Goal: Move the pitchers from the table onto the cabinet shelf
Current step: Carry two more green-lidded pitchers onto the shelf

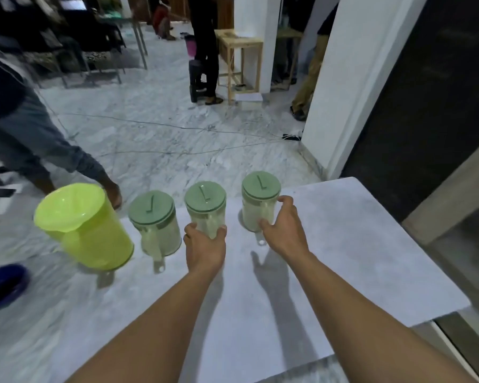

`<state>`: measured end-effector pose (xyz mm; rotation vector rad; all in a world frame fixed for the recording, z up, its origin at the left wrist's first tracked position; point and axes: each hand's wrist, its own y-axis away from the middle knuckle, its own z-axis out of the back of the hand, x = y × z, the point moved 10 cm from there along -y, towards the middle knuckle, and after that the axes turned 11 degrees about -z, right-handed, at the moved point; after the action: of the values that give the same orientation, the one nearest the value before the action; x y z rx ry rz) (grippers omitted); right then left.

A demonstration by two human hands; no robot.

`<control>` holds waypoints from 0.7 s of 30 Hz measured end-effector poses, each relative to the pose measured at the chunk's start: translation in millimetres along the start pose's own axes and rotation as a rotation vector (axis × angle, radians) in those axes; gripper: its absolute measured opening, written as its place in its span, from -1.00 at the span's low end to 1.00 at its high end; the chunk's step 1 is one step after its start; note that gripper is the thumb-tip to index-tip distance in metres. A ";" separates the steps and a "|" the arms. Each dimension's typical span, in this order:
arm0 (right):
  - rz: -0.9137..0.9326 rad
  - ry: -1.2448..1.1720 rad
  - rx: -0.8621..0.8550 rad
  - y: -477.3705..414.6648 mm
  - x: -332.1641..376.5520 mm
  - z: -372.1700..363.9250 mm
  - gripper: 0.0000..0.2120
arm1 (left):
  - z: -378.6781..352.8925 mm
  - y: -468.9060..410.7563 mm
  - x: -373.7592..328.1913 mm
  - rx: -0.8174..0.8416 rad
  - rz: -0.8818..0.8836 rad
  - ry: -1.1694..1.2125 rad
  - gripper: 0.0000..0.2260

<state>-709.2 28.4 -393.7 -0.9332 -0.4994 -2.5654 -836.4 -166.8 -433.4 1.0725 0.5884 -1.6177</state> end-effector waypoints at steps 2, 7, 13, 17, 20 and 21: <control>-0.065 -0.086 -0.001 -9.4 -9.7 -7.2 -0.45 | -7.1 -7.3 9.7 -0.013 0.067 0.053 -0.39; -0.232 -0.256 0.055 -34.7 -32.6 -34.1 -0.59 | -23.5 -20.4 23.8 -0.014 0.098 0.102 -0.54; -0.243 -0.336 0.137 -51.9 -34.4 -55.8 -0.71 | -31.3 -31.1 13.8 -0.054 0.001 0.064 -0.65; -0.174 -0.338 0.126 -51.6 -24.1 -54.8 -0.74 | -30.7 -33.4 -2.5 -0.062 -0.082 -0.034 -0.70; -0.134 -0.314 0.082 -46.6 -16.2 -45.0 -0.71 | -28.7 -33.5 -11.7 -0.051 -0.128 -0.066 -0.72; -0.129 -0.313 0.072 -44.6 -14.5 -41.2 -0.70 | -27.7 -33.4 -15.8 -0.051 -0.151 -0.075 -0.74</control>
<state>-740.9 52.2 -442.0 -1.3243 -0.7553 -2.5025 -857.5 -125.9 -437.6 0.9443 0.6701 -1.7564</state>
